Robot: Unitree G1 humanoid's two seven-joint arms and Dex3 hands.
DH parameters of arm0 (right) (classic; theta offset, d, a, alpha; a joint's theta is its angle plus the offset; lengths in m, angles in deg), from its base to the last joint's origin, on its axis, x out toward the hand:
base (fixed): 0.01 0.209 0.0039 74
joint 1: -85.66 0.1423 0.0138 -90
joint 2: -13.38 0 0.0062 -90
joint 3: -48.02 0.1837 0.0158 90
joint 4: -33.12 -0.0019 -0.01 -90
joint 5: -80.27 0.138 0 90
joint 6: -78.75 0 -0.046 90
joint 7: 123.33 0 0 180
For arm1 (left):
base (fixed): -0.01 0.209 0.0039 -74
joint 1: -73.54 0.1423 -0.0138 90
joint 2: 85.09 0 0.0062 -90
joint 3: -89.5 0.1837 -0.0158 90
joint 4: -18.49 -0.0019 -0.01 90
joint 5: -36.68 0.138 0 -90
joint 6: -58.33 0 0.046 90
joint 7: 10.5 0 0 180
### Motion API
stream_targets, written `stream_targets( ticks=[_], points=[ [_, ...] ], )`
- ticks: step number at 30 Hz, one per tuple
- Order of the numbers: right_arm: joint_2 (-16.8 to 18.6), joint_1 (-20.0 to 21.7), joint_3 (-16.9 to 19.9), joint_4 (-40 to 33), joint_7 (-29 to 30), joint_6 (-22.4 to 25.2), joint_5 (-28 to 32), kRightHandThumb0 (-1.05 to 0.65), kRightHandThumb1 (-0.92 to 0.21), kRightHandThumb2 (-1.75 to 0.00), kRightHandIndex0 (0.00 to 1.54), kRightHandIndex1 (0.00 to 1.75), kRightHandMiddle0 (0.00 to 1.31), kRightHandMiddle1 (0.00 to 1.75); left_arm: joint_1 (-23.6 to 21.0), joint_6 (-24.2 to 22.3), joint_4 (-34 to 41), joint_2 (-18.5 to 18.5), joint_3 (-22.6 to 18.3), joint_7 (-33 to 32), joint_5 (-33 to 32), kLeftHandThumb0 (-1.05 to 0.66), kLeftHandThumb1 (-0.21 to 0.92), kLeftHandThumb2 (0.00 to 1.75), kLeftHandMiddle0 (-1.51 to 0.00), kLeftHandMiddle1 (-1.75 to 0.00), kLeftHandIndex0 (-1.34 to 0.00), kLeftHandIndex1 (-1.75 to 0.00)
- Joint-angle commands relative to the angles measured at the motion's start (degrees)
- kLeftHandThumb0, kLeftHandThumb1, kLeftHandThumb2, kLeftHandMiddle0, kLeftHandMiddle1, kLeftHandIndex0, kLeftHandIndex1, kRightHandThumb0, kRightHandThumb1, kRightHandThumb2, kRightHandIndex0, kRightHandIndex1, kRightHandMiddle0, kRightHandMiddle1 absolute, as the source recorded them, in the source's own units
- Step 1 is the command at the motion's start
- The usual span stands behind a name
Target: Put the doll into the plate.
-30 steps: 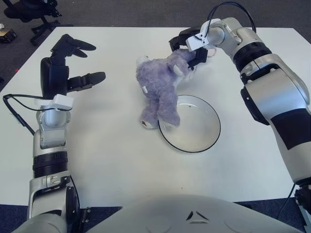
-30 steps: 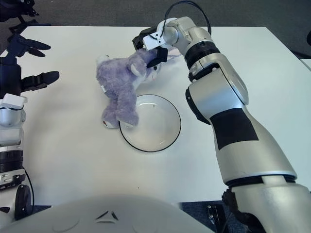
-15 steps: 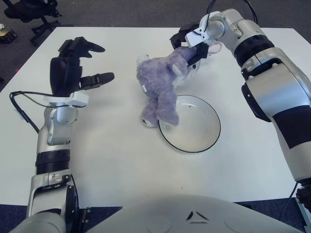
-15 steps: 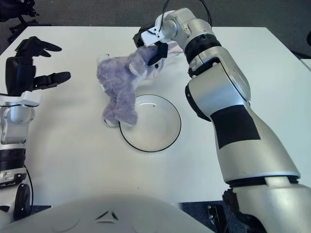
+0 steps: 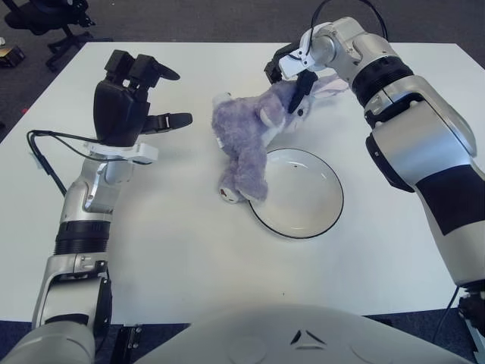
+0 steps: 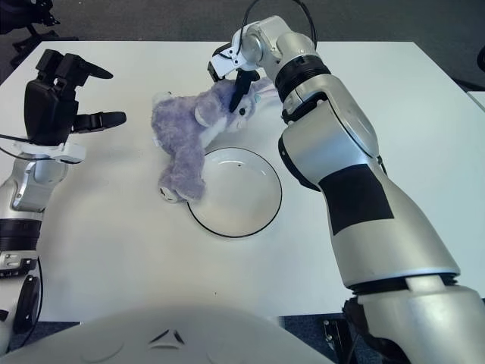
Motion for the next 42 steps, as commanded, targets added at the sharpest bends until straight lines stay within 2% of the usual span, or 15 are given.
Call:
stream_targets(
  ticks=[1, 8, 14, 21, 25, 31, 33, 35, 39, 42],
  points=[
    [0.63, 0.56, -0.42, 0.34, -1.26, 0.89, -0.58, -0.23, -0.88, -0.08, 0.93, 1.75, 0.70, 1.75, -1.43, -2.94, -0.02, -1.40, 3.21, -7.57, 7.27, -0.53, 0.92, 0.01, -0.30, -0.55, -0.29, -0.55],
    [1.26, -0.10, -0.41, 0.39, -1.13, 1.92, -0.55, -0.24, -0.89, -0.06, 0.93, 1.75, 0.71, 1.75, -3.70, -5.80, -2.33, -3.15, 7.92, -15.76, 12.54, -0.55, 0.92, 0.00, -0.32, -0.33, -0.31, -0.41],
    [2.12, -1.76, -1.34, 0.59, 0.80, 2.62, -1.54, -0.26, -0.90, -0.05, 0.93, 1.75, 0.71, 1.75, -5.61, -8.00, -4.22, -4.97, 11.60, -21.18, 15.66, -0.56, 0.92, 0.01, -0.34, -0.24, -0.33, -0.33],
    [2.59, -3.69, -2.47, 0.84, 2.26, 2.43, -2.64, -0.31, -0.92, -0.05, 0.94, 1.75, 0.71, 1.75, -7.27, -10.55, -5.52, -6.93, 15.19, -26.03, 18.15, -0.55, 0.92, 0.08, -0.35, -0.23, -0.34, -0.30],
    [3.17, -5.03, -2.08, 0.96, 0.84, 2.97, -1.88, -0.34, -0.92, -0.05, 0.94, 1.75, 0.69, 1.75, -9.36, -11.51, -7.41, -6.66, 17.41, -31.54, 19.22, -0.52, 0.92, 0.10, -0.36, -0.24, -0.34, -0.29],
    [3.65, -5.97, -2.32, 1.02, -0.50, 3.68, -1.97, -0.39, -0.92, -0.07, 0.91, 1.75, 0.55, 1.75, -11.63, -12.20, -9.72, -6.86, 20.38, -36.39, 19.80, -0.47, 0.92, 0.14, -0.36, -0.25, -0.36, -0.28],
    [3.85, -6.59, -2.78, 1.13, -0.89, 3.75, -2.38, -0.38, -0.92, -0.18, 0.87, 1.75, 0.51, 1.58, -12.19, -12.18, -10.40, -6.98, 21.19, -37.36, 19.84, -0.46, 0.92, 0.14, -0.37, -0.26, -0.36, -0.27],
    [3.97, -7.30, -2.91, 1.26, -1.38, 3.59, -2.42, -0.37, -0.92, -0.22, 0.87, 1.75, 0.48, 1.52, -12.72, -11.97, -10.97, -7.28, 22.01, -38.26, 19.89, -0.45, 0.92, 0.14, -0.38, -0.27, -0.37, -0.27],
    [3.88, -7.69, -2.77, 1.29, -1.97, 3.10, -2.19, -0.36, -0.92, -0.26, 0.87, 1.75, 0.46, 1.48, -13.32, -11.84, -11.61, -7.76, 23.16, -39.09, 19.52, -0.45, 0.92, 0.15, -0.38, -0.29, -0.37, -0.27],
    [3.73, -8.15, -2.56, 1.36, -2.72, 2.33, -1.94, -0.36, -0.92, -0.27, 0.87, 1.75, 0.45, 1.48, -13.72, -10.81, -12.21, -8.16, 24.02, -39.36, 18.84, -0.44, 0.92, 0.15, -0.34, -0.37, -0.39, -0.24]
  ],
)
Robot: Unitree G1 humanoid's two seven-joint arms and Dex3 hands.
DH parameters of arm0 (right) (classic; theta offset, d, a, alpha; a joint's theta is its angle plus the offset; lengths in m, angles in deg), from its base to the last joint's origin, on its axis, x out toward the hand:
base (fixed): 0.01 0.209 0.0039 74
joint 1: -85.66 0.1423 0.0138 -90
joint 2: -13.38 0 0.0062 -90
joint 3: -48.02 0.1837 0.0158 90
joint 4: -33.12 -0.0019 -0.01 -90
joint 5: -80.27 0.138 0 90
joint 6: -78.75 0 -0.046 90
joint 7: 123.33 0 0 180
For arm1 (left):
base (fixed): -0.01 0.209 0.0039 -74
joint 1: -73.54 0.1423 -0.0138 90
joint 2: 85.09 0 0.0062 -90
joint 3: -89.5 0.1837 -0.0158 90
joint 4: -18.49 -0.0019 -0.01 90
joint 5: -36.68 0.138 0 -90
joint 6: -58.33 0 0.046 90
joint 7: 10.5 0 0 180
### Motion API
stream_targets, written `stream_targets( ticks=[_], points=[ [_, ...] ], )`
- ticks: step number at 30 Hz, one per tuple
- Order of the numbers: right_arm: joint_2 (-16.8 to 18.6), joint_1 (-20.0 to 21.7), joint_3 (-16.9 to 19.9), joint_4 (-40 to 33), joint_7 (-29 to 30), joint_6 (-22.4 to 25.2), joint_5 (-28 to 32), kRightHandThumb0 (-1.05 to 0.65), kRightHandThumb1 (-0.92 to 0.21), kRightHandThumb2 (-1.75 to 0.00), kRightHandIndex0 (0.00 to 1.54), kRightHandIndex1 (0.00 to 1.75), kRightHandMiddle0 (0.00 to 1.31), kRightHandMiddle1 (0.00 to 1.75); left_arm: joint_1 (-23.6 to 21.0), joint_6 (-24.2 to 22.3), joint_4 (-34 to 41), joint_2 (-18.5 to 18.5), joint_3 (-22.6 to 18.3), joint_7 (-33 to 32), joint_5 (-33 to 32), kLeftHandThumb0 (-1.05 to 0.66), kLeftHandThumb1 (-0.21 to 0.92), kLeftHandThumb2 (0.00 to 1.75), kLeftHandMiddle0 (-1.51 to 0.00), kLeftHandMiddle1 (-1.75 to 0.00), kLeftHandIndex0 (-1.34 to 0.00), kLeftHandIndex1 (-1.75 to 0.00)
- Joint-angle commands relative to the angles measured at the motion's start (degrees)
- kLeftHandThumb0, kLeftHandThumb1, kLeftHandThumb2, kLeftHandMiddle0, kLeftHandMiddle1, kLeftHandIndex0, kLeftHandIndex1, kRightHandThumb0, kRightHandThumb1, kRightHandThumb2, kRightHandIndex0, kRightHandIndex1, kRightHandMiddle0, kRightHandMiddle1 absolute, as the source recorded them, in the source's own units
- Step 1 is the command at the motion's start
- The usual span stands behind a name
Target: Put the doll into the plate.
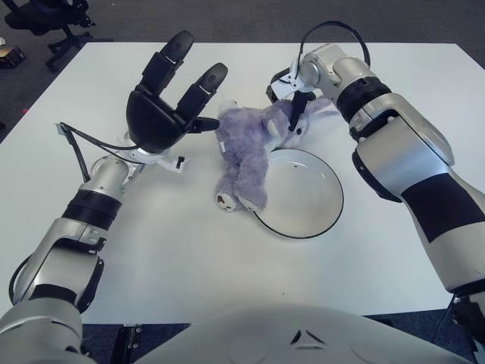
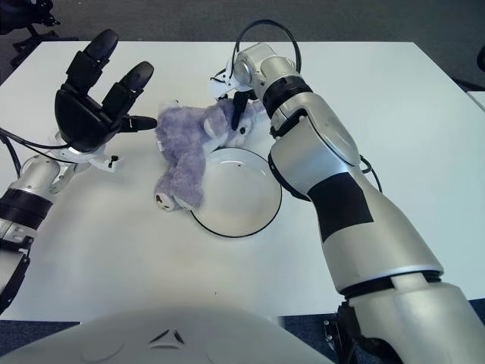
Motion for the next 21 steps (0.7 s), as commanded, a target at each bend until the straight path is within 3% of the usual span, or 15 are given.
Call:
stream_targets(
  ticks=[1, 2, 4, 7, 13, 16, 17, 21],
  points=[
    [0.54, -2.81, -0.12, 0.84, -1.52, -1.09, 0.00, -0.36, -0.92, -0.27, 0.86, 1.75, 0.45, 1.47, -1.27, 0.69, -1.09, -1.33, 1.21, -0.88, -0.70, -0.44, 0.92, 0.15, -0.34, -0.38, -0.39, -0.23],
    [0.55, -2.81, -0.14, 0.84, -1.63, -1.12, -0.04, -0.36, -0.92, -0.27, 0.85, 1.75, 0.45, 1.47, -1.35, 0.95, -1.36, -1.40, 1.40, -0.94, -0.88, -0.44, 0.92, 0.15, -0.33, -0.39, -0.40, -0.23],
    [0.57, -2.80, -0.16, 0.83, -1.76, -1.16, -0.08, -0.43, -0.92, -0.18, 0.79, 1.75, 0.38, 1.14, -1.42, 1.20, -1.61, -1.55, 1.66, -1.05, -1.11, -0.44, 0.92, 0.16, -0.32, -0.41, -0.40, -0.22],
    [0.60, -2.73, -0.28, 0.83, -2.09, -1.18, -0.21, -0.47, -0.92, -0.13, 0.75, 1.75, 0.35, 0.96, -1.54, 2.15, -2.07, -1.87, 2.08, -0.92, -1.57, -0.43, 0.92, 0.16, -0.32, -0.42, -0.40, -0.22],
    [0.61, -2.49, -0.48, 0.82, -2.63, -1.26, -0.41, -0.48, -0.92, -0.11, 0.72, 1.75, 0.33, 0.88, -1.65, 5.36, -2.68, -3.15, 3.16, 0.49, -3.07, -0.43, 0.92, 0.16, -0.33, -0.44, -0.40, -0.21],
    [0.33, -1.69, -0.52, 0.76, -3.12, -1.51, -0.46, -0.49, -0.92, -0.11, 0.70, 1.75, 0.32, 0.87, -1.62, 14.70, -3.79, -6.30, 4.56, 8.72, -8.12, -0.45, 0.92, 0.16, -0.32, -0.43, -0.40, -0.20],
    [0.28, -1.58, -0.52, 0.75, -3.14, -1.52, -0.47, -0.49, -0.92, -0.11, 0.70, 1.75, 0.31, 0.86, -1.55, 17.15, -4.05, -7.12, 4.80, 11.53, -9.78, -0.49, 0.92, 0.16, -0.31, -0.35, -0.39, -0.19],
    [0.22, -1.52, -0.47, 0.73, -2.92, -1.41, -0.45, -0.50, -0.92, -0.11, 0.68, 1.75, 0.29, 0.85, -1.06, 21.61, -4.24, -8.47, 4.31, 18.67, -13.85, -0.55, 0.92, 0.16, -0.29, -0.25, -0.39, -0.17]
  ],
)
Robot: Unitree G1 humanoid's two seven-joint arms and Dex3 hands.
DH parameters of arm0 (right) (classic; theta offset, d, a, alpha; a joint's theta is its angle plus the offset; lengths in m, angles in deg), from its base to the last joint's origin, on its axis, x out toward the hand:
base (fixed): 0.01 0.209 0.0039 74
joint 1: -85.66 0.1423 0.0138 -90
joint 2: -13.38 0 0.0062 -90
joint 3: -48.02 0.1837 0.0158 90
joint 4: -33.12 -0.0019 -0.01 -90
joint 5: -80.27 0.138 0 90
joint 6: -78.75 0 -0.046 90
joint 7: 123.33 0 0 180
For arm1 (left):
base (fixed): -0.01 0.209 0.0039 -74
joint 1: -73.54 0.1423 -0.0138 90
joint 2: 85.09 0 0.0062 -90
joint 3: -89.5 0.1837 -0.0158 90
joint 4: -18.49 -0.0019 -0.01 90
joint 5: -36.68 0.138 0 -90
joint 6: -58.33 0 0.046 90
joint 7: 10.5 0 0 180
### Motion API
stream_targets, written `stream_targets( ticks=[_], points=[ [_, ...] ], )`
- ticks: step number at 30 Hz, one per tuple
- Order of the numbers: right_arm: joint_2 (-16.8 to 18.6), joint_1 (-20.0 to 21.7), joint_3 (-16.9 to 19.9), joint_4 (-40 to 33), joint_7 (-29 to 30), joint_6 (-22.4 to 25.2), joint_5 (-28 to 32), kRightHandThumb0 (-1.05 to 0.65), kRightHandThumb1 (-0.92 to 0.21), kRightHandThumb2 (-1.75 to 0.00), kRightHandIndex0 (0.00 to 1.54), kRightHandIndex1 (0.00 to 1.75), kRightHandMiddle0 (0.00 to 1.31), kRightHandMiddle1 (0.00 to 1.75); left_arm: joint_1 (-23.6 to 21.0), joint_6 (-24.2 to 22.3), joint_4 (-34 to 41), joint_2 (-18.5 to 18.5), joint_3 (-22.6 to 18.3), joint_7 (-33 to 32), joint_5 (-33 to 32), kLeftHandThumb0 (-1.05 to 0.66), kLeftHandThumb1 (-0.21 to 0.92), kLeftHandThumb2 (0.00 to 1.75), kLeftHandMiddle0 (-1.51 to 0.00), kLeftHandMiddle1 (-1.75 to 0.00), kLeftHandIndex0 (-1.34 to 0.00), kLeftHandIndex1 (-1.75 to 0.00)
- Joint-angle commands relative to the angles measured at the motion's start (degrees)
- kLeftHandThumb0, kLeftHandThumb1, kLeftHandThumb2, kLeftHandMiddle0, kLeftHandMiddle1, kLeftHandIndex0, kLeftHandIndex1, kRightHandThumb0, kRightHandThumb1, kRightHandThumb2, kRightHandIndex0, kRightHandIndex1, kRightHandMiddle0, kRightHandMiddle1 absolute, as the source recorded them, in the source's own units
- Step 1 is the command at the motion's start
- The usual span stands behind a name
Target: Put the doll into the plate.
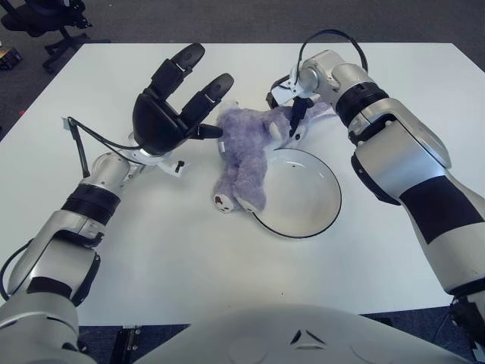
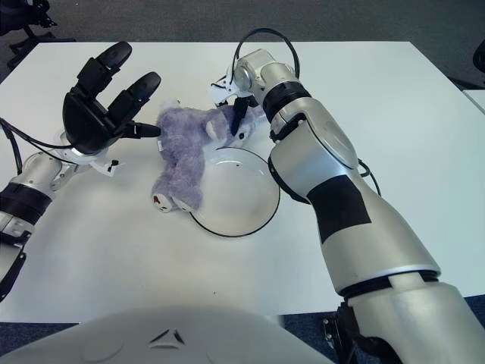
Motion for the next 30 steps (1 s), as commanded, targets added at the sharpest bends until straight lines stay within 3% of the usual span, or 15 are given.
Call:
stream_targets(
  ticks=[1, 4, 11, 13, 27, 30],
  points=[
    [0.48, -1.77, -0.42, 0.84, -1.18, -0.43, -0.43, -0.50, -0.92, -0.11, 0.68, 1.75, 0.29, 0.84, 1.27, 4.37, 2.69, -4.32, -0.50, 12.70, -8.15, -0.56, 0.92, 0.16, -0.29, -0.24, -0.39, -0.16],
    [0.39, -1.81, -0.28, 0.82, -0.91, -0.29, -0.31, -0.50, -0.92, -0.11, 0.65, 1.75, 0.28, 0.77, 3.52, 6.46, 8.39, -9.17, -1.87, 26.74, -16.46, -0.66, 0.92, 0.17, -0.29, -0.13, -0.37, -0.13],
    [0.43, -1.79, -0.25, 0.83, -0.89, -0.23, -0.23, -0.49, -0.92, -0.11, 0.62, 1.75, 0.27, 0.72, 5.30, 4.26, 15.07, -13.30, -5.38, 36.10, -16.97, -0.70, 0.92, 0.17, -0.30, -0.06, -0.36, -0.11],
    [0.48, -1.80, -0.22, 0.84, -0.91, -0.19, -0.18, -0.49, -0.92, -0.11, 0.62, 1.75, 0.28, 0.69, 6.45, 2.85, 17.60, -14.64, -7.00, 39.17, -16.60, -0.65, 0.92, 0.14, -0.30, -0.05, -0.36, -0.10],
    [0.83, -1.80, 0.19, 0.85, -1.39, 0.24, 0.20, -0.48, -0.92, -0.11, 0.63, 1.75, 0.30, 0.67, 9.76, 0.77, 24.53, -15.23, -15.57, 46.55, -12.66, -0.47, 0.92, 0.15, -0.33, -0.04, -0.37, -0.09],
    [0.96, -1.66, 0.31, 0.83, -1.59, 0.22, 0.31, -0.48, -0.92, -0.11, 0.63, 1.75, 0.30, 0.67, 11.67, -1.53, 28.22, -16.16, -17.77, 49.29, -11.07, -0.45, 0.92, 0.15, -0.31, -0.02, -0.37, -0.09]
  ],
)
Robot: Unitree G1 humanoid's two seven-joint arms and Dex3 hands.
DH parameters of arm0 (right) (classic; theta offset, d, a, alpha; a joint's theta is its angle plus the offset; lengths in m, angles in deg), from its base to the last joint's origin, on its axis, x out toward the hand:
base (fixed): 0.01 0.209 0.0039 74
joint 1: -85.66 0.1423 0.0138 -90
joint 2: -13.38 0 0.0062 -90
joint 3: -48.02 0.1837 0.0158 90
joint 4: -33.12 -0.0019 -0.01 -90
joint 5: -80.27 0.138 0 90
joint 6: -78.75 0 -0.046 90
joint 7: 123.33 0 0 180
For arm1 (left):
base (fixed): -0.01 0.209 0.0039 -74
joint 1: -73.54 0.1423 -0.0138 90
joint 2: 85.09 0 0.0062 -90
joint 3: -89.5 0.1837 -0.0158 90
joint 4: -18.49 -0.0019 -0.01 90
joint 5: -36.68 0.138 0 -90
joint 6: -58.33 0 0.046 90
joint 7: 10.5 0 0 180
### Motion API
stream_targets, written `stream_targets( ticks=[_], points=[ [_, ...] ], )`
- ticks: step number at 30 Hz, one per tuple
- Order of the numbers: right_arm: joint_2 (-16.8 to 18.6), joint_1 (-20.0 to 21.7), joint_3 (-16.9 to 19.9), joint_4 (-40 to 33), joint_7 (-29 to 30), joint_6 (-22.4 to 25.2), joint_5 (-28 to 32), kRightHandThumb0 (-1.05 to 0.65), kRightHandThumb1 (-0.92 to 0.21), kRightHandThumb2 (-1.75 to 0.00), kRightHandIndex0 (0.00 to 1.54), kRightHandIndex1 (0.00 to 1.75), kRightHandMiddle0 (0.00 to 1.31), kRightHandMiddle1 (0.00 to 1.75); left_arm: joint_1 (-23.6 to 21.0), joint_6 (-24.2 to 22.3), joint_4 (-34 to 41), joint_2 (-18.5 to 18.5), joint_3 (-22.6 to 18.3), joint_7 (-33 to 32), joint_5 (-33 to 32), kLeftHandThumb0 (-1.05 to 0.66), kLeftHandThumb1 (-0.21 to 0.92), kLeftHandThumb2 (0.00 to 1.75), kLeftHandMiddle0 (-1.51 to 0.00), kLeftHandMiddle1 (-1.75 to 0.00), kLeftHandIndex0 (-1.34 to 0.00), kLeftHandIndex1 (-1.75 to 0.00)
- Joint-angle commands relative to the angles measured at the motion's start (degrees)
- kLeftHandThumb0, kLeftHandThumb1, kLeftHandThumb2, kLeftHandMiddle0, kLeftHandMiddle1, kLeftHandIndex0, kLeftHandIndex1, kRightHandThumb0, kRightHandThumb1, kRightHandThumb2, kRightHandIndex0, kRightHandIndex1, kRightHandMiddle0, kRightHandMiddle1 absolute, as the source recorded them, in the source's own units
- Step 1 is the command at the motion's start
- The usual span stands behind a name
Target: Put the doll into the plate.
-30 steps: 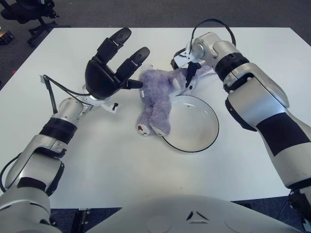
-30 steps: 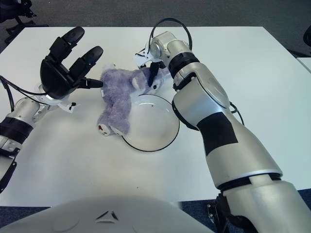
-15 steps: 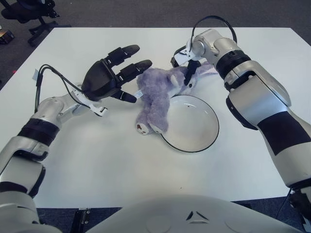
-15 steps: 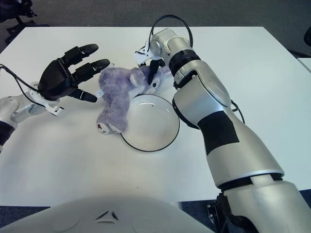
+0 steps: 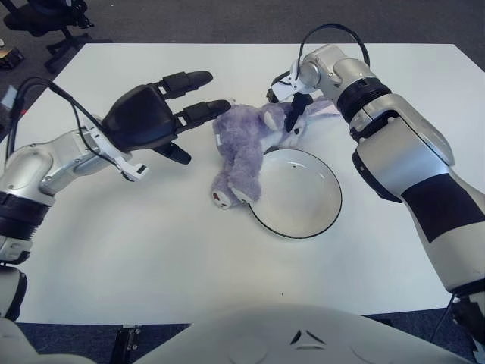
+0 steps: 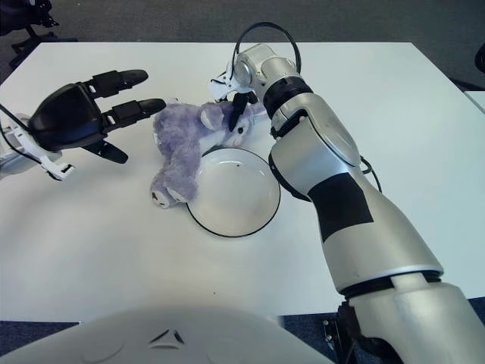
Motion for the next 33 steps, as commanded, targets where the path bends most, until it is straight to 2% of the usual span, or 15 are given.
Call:
stream_targets(
  ticks=[1, 9, 13, 18, 22, 26, 29, 33],
  points=[
    [0.96, -2.39, 0.12, 0.82, -1.25, -0.30, 0.21, -0.47, -0.92, -0.11, 0.63, 1.75, 0.30, 0.67, 2.34, -2.26, 3.56, -1.01, -2.55, 2.84, 2.35, -0.45, 0.92, 0.15, -0.30, -0.01, -0.37, -0.09],
    [0.83, -2.27, 0.50, 0.78, -1.36, -0.46, 0.50, -0.47, -0.92, -0.11, 0.59, 1.75, 0.29, 0.66, 4.13, -4.80, 6.71, 0.64, -4.08, 3.94, 6.35, -0.41, 0.92, 0.14, -0.28, 0.00, -0.37, -0.08],
    [0.72, -2.22, 0.74, 0.74, -1.24, -0.66, 0.51, -0.47, -0.92, -0.12, 0.57, 1.75, 0.29, 0.66, 4.09, -5.69, 6.30, 2.29, -3.22, 1.88, 9.22, -0.39, 0.92, 0.13, -0.28, 0.00, -0.38, -0.08],
    [0.63, -2.16, 0.68, 0.72, -1.01, -0.90, 0.28, -0.47, -0.92, -0.13, 0.55, 1.75, 0.28, 0.65, 3.67, -6.07, 3.76, 4.79, -1.97, -7.22, 14.40, -0.36, 0.92, 0.13, -0.27, 0.00, -0.38, -0.07],
    [0.61, -2.15, 0.66, 0.72, -0.96, -0.96, 0.23, -0.48, -0.92, -0.14, 0.55, 1.75, 0.28, 0.65, 3.23, -6.07, 2.61, 5.12, -1.39, -10.42, 16.12, -0.35, 0.92, 0.12, -0.27, 0.00, -0.38, -0.07],
    [0.47, -2.02, 0.28, 0.68, -0.64, -1.32, -0.17, -0.48, -0.92, -0.17, 0.54, 1.75, 0.28, 0.65, 1.44, -8.04, -0.42, 7.05, 0.90, -19.95, 21.73, -0.33, 0.92, 0.12, -0.27, 0.00, -0.38, -0.07],
    [0.47, -1.99, 0.21, 0.68, -0.61, -1.39, -0.22, -0.48, -0.92, -0.18, 0.53, 1.75, 0.28, 0.65, 0.97, -8.95, -1.21, 7.10, 1.81, -22.34, 23.10, -0.33, 0.92, 0.11, -0.27, 0.00, -0.38, -0.06],
    [0.35, -1.91, -0.02, 0.64, -0.27, -1.84, -0.40, -0.48, -0.92, -0.20, 0.53, 1.75, 0.28, 0.69, -2.69, -12.58, -8.76, 10.51, 7.39, -34.96, 29.72, -0.33, 0.92, 0.11, -0.27, 0.00, -0.38, -0.06]
  ],
)
